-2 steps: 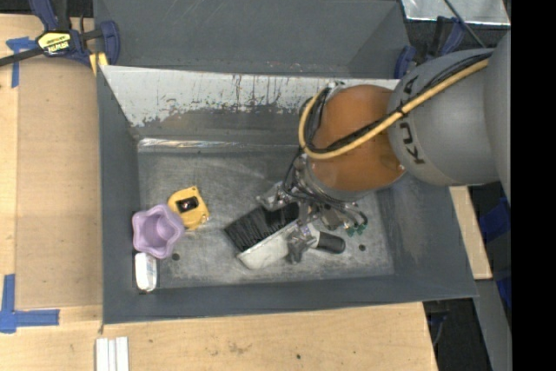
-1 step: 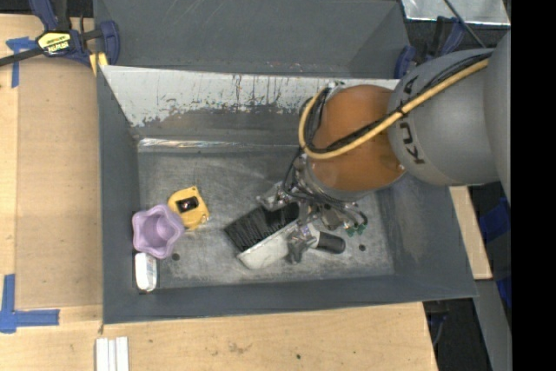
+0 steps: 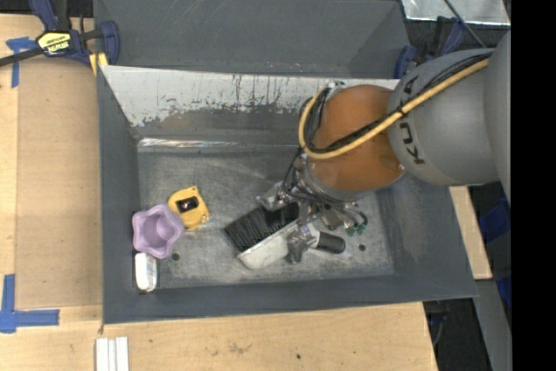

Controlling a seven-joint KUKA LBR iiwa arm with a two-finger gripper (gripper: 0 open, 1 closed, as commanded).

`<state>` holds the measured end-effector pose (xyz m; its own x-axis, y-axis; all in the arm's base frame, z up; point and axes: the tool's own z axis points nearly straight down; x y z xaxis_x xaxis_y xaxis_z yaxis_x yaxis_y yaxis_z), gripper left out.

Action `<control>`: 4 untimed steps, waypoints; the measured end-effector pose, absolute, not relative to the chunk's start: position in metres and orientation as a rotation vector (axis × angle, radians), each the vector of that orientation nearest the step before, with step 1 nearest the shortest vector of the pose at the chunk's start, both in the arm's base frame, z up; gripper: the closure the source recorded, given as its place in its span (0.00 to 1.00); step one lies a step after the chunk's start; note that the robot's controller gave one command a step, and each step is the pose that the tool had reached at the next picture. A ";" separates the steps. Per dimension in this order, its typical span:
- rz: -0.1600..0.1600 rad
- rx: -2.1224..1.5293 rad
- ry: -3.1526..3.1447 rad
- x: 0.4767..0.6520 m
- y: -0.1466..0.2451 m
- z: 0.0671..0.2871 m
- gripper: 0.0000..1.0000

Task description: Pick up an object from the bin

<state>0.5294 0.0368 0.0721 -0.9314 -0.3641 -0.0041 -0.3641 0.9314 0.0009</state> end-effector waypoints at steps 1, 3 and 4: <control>0.003 -0.581 3.083 0.529 0.037 0.072 1.00; 0.002 -0.581 3.083 0.529 0.037 0.072 1.00; 0.002 -0.582 3.083 0.529 0.037 0.072 1.00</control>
Offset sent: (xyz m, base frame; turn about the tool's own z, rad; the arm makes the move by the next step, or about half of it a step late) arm 0.0000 0.0000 0.0000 0.0000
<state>0.5294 0.0369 0.0721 -0.9313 -0.3643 -0.0041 -0.3643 0.9313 0.0008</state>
